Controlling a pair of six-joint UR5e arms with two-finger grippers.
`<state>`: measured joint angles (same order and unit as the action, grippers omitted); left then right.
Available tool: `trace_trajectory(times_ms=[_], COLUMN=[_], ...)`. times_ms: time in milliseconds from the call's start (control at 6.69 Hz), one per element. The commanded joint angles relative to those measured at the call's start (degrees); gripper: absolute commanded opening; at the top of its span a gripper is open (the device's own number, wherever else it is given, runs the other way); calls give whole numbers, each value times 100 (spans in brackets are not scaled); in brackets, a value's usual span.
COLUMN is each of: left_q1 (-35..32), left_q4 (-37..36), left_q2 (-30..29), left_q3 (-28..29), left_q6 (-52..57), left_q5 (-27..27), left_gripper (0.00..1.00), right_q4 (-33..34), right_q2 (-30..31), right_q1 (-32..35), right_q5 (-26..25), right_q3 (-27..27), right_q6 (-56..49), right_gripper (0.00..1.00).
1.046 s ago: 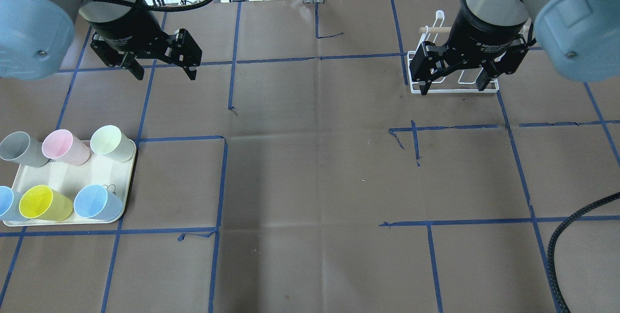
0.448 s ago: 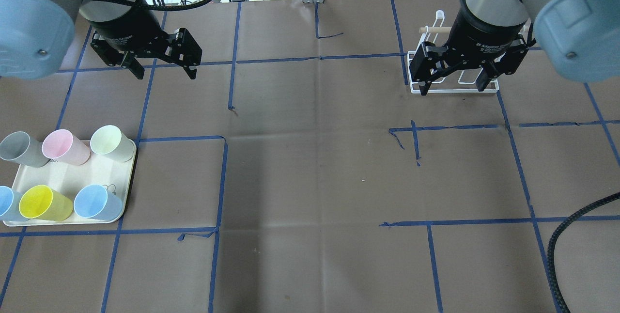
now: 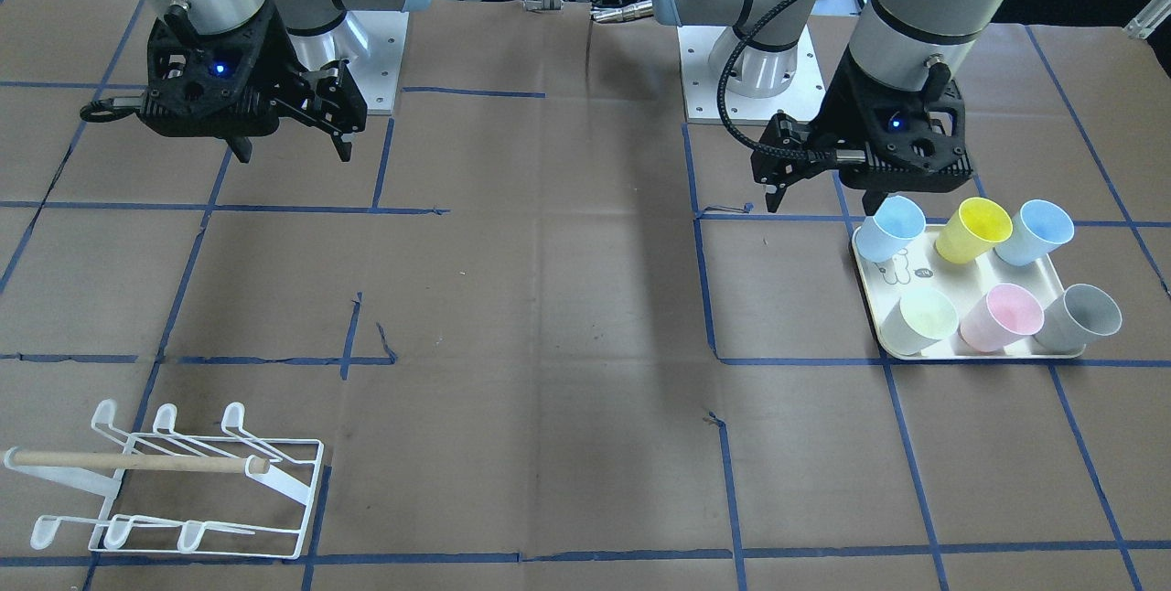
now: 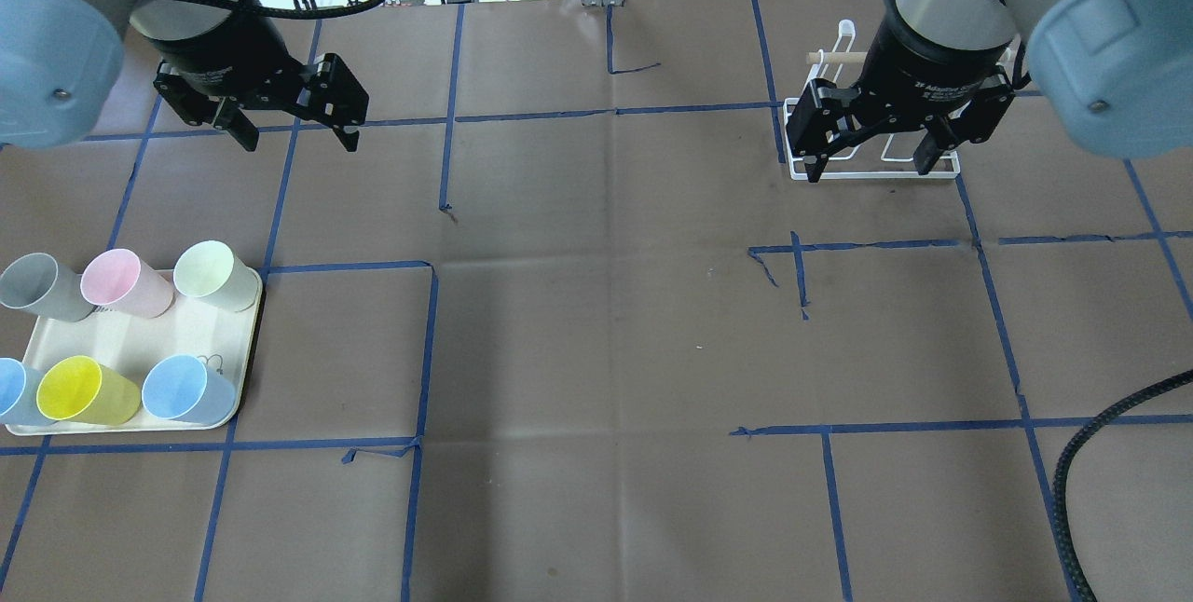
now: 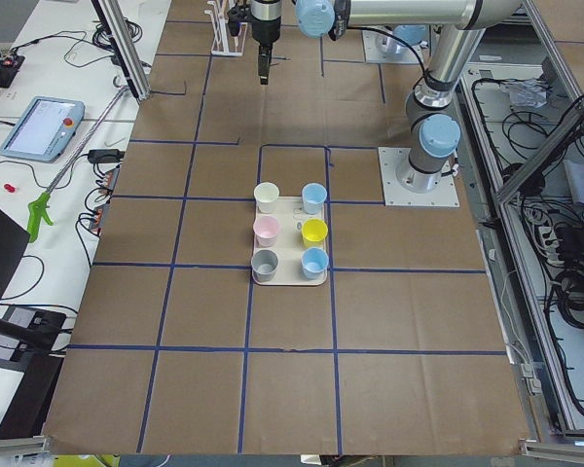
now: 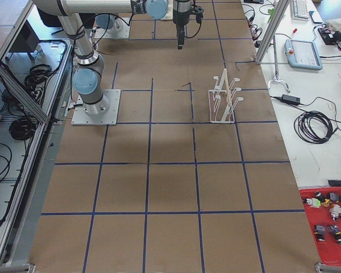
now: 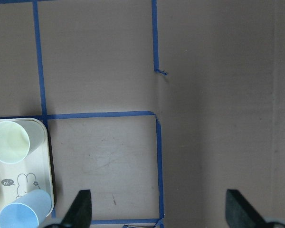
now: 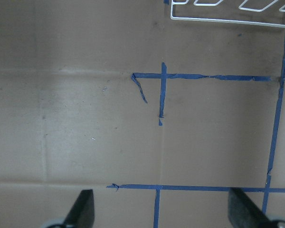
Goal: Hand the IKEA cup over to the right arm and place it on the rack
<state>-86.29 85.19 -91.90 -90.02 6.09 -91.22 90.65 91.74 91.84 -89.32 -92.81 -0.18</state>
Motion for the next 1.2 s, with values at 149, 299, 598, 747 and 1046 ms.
trace_trajectory(times_ms=[149, 299, 598, 747, 1046], left_q1=[1076, 1453, 2263, 2275, 2283], left_q4=[24, 33, -80, -464, -1753], left_q2=[6, 23, 111, 68, 32], left_q3=[-24, -93, -392, -611, -1609], left_q6=[1258, 1785, 2422, 2423, 2388], left_q5=[-1, -1, 68, 69, 78], left_gripper=[100, 100, 99, 99, 99], right_q4=[49, 49, 49, 49, 49], right_q2=[-50, -77, -77, -77, -77], right_q1=[0, 0, 0, 0, 0], right_q5=[28, 37, 37, 37, 37], right_q3=[9, 26, 44, 35, 35], right_q6=[-9, 0, 0, 0, 0], right_gripper=[100, 100, 100, 100, 100])
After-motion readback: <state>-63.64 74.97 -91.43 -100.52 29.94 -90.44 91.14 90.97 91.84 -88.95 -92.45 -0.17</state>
